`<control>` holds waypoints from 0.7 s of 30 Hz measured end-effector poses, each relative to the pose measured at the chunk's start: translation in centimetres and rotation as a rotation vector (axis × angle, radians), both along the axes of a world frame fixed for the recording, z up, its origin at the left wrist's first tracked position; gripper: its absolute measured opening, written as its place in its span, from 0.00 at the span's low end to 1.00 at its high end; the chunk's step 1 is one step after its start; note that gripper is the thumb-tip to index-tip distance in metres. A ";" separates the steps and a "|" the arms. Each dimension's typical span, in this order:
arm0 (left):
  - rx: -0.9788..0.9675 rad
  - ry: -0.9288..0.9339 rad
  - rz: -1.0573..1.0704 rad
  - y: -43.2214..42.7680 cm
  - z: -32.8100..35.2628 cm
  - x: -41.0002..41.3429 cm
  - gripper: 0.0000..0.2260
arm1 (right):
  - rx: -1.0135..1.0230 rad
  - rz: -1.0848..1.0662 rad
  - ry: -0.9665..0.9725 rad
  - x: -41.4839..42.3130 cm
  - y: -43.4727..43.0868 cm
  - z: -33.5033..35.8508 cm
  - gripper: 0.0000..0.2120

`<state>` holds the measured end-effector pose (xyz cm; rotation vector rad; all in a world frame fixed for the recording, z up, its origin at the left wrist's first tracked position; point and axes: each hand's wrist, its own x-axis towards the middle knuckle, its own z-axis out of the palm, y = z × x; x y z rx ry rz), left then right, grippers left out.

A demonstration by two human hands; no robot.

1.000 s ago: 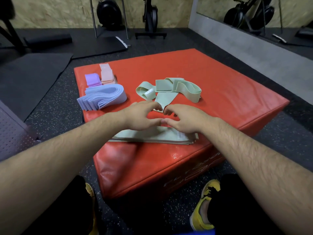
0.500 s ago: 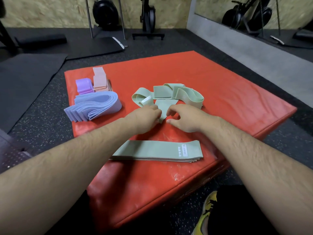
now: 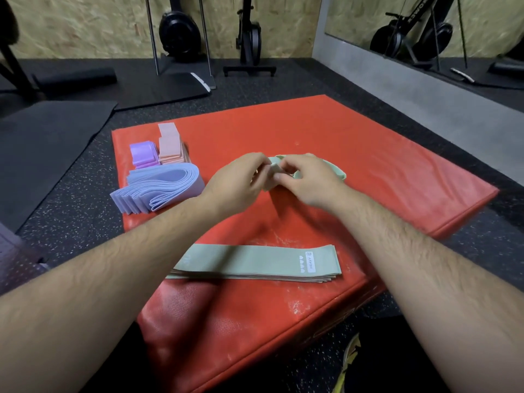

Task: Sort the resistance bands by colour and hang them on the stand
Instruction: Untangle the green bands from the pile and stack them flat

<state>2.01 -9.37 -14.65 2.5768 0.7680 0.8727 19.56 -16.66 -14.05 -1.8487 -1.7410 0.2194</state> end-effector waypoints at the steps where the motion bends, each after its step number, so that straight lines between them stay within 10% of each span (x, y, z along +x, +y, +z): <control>1: -0.018 -0.076 -0.001 -0.3 0.3 -0.1 0.07 | 0.053 -0.001 0.012 -0.1 -0.1 0.3 0.07; 13: -0.742 -0.596 0.135 -3.9 4.2 0.4 0.15 | 0.407 0.020 0.013 -3.0 -0.3 2.3 0.04; 21: -0.436 -0.308 0.241 -2.2 3.6 -1.4 0.01 | 0.089 0.075 0.190 -3.3 0.1 1.7 0.19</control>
